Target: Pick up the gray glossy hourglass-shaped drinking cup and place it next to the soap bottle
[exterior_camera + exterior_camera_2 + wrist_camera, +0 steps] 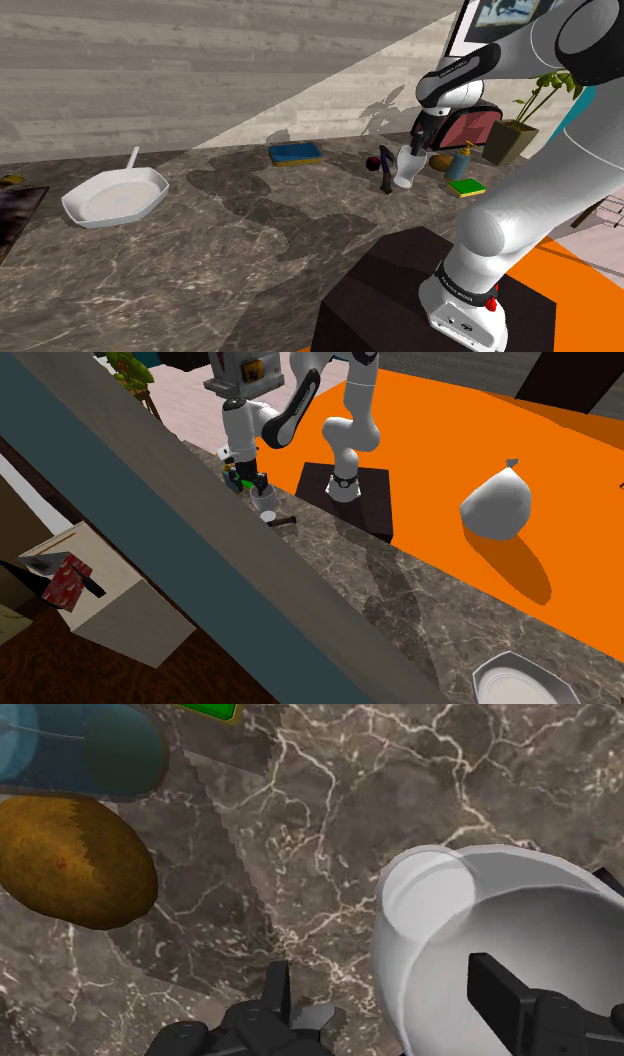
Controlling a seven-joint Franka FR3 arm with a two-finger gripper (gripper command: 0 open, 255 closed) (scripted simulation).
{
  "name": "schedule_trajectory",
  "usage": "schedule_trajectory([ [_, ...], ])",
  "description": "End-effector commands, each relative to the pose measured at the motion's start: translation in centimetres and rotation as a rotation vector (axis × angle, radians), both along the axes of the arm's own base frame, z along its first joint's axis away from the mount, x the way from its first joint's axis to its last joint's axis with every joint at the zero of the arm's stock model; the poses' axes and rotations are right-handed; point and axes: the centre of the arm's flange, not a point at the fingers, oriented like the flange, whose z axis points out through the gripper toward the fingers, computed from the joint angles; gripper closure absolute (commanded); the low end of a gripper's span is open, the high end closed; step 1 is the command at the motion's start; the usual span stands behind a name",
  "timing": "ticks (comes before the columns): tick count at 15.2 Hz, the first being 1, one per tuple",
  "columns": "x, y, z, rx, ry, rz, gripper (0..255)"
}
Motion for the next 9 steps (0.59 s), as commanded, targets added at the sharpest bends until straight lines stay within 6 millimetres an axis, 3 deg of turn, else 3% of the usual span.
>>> schedule_trajectory([
  [1,0.0,0.0,0.0,0.000,0.000,0.000,0],
  [3,0.0,0.0,0.0,0.000,0.000,0.000,0],
  [7,0.0,0.3,5.0,0.000,0.000,0.000,0],
  [9,0.0,0.3,5.0,0.000,0.000,0.000,0],
])
